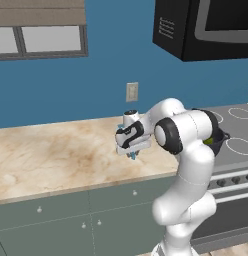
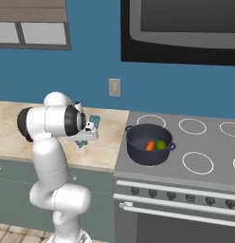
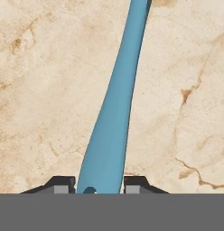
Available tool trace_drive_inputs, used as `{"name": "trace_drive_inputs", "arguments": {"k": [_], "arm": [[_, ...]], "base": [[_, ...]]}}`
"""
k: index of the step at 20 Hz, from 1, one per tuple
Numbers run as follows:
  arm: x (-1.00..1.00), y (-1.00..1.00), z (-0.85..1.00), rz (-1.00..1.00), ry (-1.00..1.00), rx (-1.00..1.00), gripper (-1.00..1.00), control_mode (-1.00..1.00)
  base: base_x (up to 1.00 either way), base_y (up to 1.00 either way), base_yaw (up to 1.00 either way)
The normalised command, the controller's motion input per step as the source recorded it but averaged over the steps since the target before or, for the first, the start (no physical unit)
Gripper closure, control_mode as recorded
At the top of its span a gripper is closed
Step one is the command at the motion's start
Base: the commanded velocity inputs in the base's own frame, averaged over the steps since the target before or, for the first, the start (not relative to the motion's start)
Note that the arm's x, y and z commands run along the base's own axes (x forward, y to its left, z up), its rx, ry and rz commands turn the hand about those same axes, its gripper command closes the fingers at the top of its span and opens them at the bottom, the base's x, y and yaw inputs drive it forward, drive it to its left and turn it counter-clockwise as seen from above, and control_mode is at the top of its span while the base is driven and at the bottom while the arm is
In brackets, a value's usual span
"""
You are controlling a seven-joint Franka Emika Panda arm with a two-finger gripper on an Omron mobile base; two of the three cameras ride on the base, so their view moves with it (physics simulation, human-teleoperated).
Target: Put the carrot and lime in the pot. Retrieve the spatula and lightly stir the vegetables in the pot.
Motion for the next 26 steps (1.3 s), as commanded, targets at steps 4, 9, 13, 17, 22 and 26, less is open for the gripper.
{"name": "trace_drive_inputs", "arguments": {"k": [4,9,13,17,22,26], "arm": [[-0.1,-0.18,-0.42,0.0,0.0,0.0,1.0,-1.0],[-0.05,-0.13,-0.07,0.0,0.0,0.03,1.0,-1.0],[-0.22,-0.11,0.19,0.0,-0.05,0.08,1.0,-1.0],[-0.32,-0.07,0.34,0.0,-0.02,0.12,1.0,-1.0],[-0.3,-0.01,0.56,0.0,-0.08,0.05,1.0,-1.0],[-0.28,0.0,0.68,-0.03,-0.01,0.08,1.0,-1.0]], "base": [[0.0,0.0,0.0],[0.0,0.0,0.0],[0.0,0.0,0.0],[0.0,0.0,0.0],[0.0,0.0,0.0],[0.0,0.0,0.0]]}}
